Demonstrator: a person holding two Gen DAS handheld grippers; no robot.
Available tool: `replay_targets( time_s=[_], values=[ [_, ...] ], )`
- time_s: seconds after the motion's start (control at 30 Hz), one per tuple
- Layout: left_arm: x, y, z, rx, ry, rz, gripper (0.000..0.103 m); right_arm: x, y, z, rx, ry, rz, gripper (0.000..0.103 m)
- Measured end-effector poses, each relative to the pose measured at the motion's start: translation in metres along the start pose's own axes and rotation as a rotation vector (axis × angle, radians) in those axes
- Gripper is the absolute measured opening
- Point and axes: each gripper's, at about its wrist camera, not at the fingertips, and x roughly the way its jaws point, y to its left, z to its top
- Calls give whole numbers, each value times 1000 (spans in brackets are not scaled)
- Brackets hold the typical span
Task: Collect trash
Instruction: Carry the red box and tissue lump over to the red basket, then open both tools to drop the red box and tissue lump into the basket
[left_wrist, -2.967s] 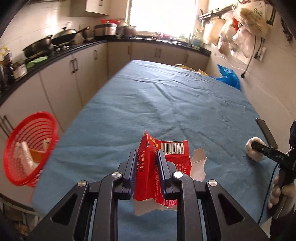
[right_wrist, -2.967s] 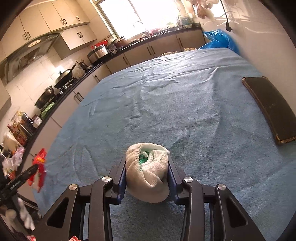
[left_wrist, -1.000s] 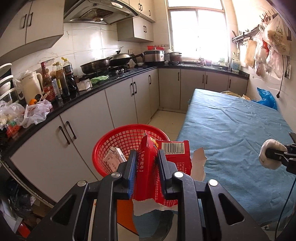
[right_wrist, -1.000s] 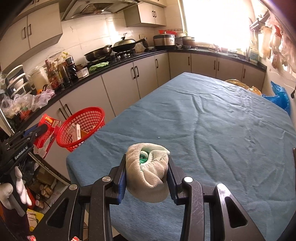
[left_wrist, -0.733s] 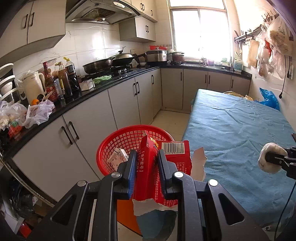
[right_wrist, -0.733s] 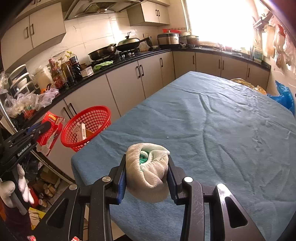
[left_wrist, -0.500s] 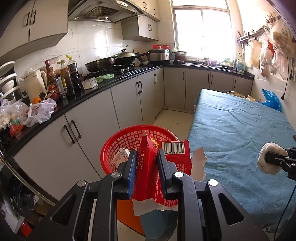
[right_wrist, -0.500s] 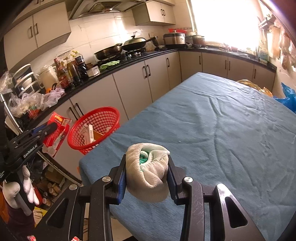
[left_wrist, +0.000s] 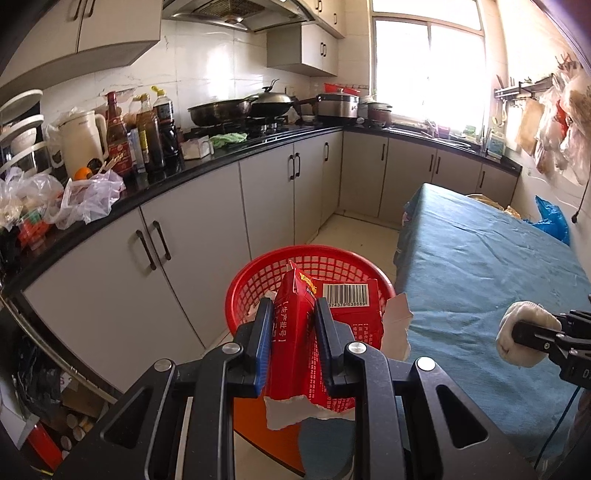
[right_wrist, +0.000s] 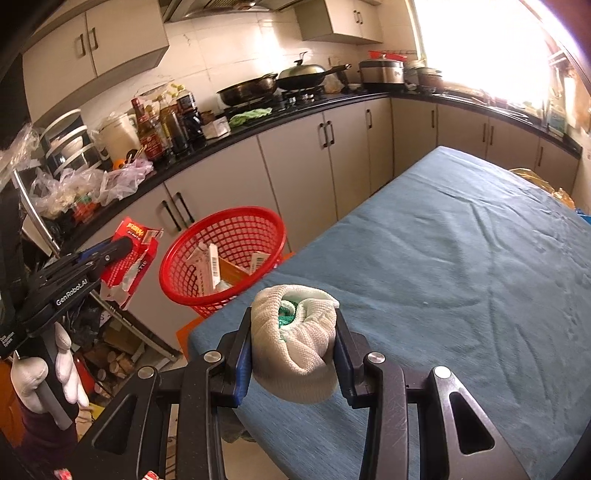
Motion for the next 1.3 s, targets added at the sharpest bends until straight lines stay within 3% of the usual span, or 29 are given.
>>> replay_targets(
  time_s=[0.53,0.9,1.3],
  values=[
    [57,16,13,-3,58,9,22,77,47,43,-88,35,74,41],
    [109,23,23,-49,115,-6,22,144,47,68,-47,75,83,42],
    [136,43,15,-88,159,-14,22,174,46,74,-29,100,71,42]
  ],
)
